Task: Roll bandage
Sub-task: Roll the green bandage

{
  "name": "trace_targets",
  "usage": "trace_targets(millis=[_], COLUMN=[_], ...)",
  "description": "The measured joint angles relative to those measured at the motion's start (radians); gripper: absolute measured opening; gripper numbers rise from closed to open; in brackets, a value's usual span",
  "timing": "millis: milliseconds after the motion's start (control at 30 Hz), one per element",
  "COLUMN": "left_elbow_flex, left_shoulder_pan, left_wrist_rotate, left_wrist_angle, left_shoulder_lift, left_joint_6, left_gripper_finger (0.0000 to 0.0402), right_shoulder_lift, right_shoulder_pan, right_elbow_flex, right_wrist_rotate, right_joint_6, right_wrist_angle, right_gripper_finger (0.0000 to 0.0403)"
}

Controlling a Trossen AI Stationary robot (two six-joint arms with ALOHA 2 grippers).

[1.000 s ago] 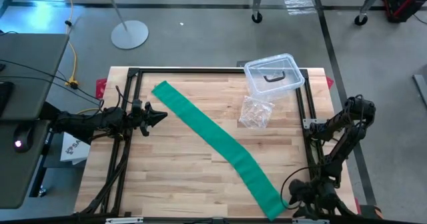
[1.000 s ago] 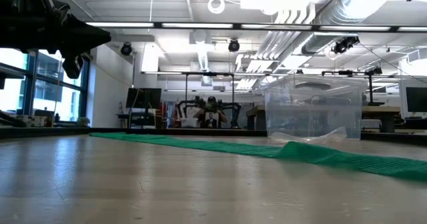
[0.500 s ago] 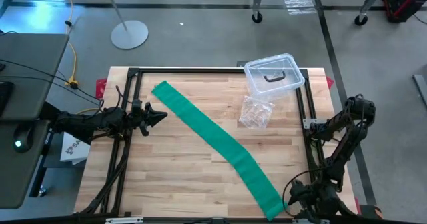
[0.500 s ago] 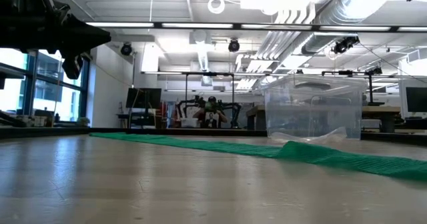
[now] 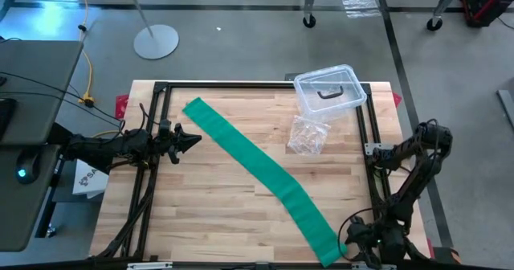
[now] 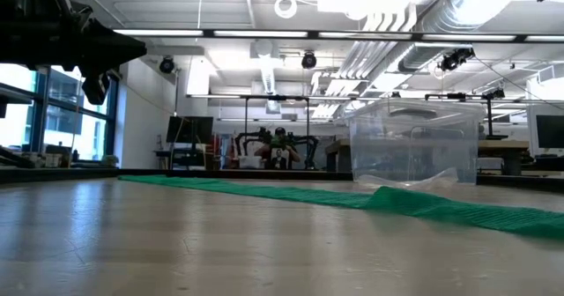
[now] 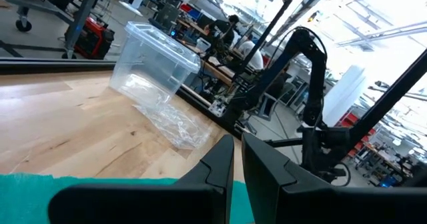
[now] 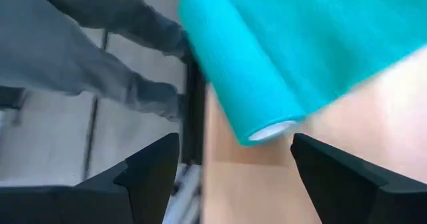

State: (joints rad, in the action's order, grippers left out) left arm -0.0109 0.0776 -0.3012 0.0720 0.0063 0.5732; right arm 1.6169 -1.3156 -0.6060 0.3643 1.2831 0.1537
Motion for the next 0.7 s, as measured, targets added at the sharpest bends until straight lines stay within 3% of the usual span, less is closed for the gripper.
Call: trace_targets(millis=[700], left_elbow_flex=[0.000], left_shoulder_pan=[0.000], left_wrist_rotate=[-0.003], left_wrist_angle=[-0.001], left_shoulder_lift=[0.000], left_joint_6=[0.001], left_gripper_finger=[0.0028], right_shoulder_lift=[0.066], right_shoulder_pan=[0.043], right_elbow_flex=[-0.082], right_wrist_rotate=[0.053], right_joint_6=[-0.001], right_wrist_angle=[0.035], right_gripper_finger=[0.0286])
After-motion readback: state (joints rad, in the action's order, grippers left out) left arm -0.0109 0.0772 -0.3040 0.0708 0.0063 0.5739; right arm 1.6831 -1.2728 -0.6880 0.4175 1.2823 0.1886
